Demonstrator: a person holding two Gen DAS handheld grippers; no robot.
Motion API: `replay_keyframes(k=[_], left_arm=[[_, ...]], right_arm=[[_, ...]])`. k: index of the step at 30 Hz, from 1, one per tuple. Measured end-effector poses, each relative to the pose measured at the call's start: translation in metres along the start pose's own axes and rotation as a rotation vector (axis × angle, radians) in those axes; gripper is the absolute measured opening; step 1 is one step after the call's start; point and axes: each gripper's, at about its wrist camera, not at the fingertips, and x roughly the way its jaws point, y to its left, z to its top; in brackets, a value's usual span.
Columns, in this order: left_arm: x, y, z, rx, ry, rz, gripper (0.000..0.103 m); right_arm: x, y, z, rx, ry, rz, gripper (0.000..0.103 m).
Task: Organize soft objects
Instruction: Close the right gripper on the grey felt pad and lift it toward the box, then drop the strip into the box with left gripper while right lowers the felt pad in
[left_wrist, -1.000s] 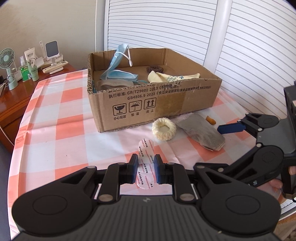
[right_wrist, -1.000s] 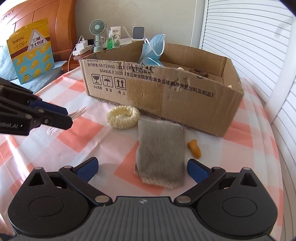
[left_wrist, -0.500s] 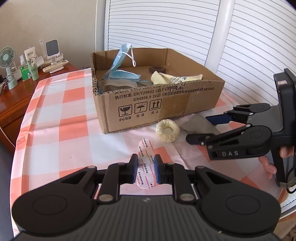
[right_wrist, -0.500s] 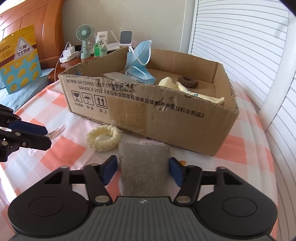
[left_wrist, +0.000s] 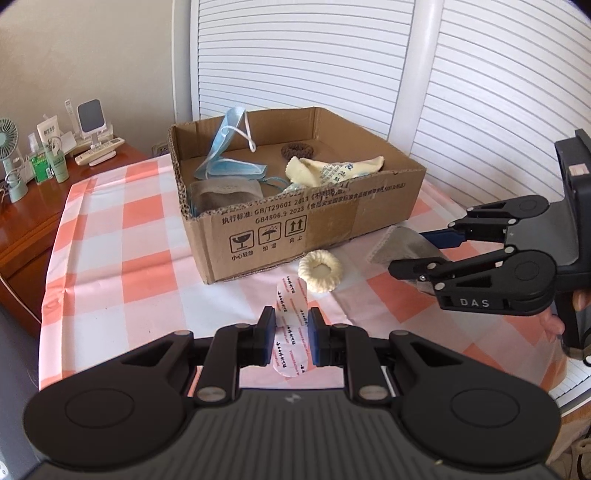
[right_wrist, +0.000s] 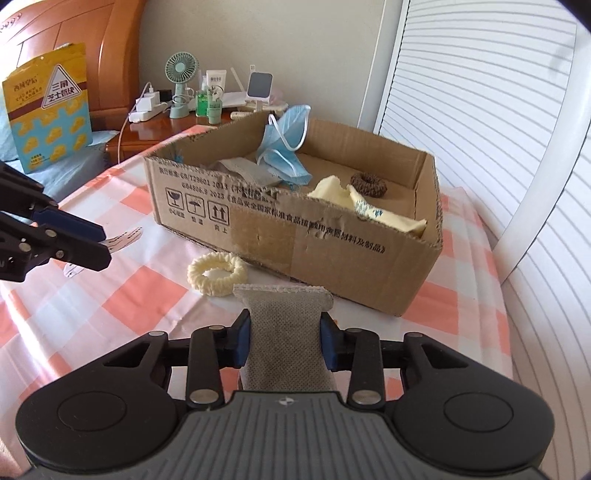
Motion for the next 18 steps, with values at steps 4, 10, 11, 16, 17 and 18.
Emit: replay_keyframes(k=[4,10,11,16,17,18], left_arm=[[-0.009,-0.002,0.011,0.032,-0.009,-0.02,0.017],[-0.012,-0.005,0.046,0.082,-0.039,-0.053,0.017],[-0.01,-0.005,0.054,0.095,-0.047,-0.055,0.017],[0.009,-0.007,0.101,0.159,-0.102,-0.028,0.017],[0.017,-0.007,0.113,0.166,-0.106,-0.023,0.017],[0.025,-0.007,0.123,0.17,-0.108,-0.02,0.019]], right_arm=[[-0.019,-0.003,0.006,-0.012,-0.026,0.014,0.041],[-0.043,-0.01,0.022,-0.023,-0.076,0.017,0.041],[-0.045,-0.012,0.024,-0.026,-0.083,0.014,0.041],[-0.054,-0.018,0.038,-0.039,-0.117,-0.011,0.041],[-0.054,-0.019,0.039,-0.042,-0.12,-0.014,0.041],[-0.055,-0.02,0.041,-0.043,-0.123,-0.019,0.041]])
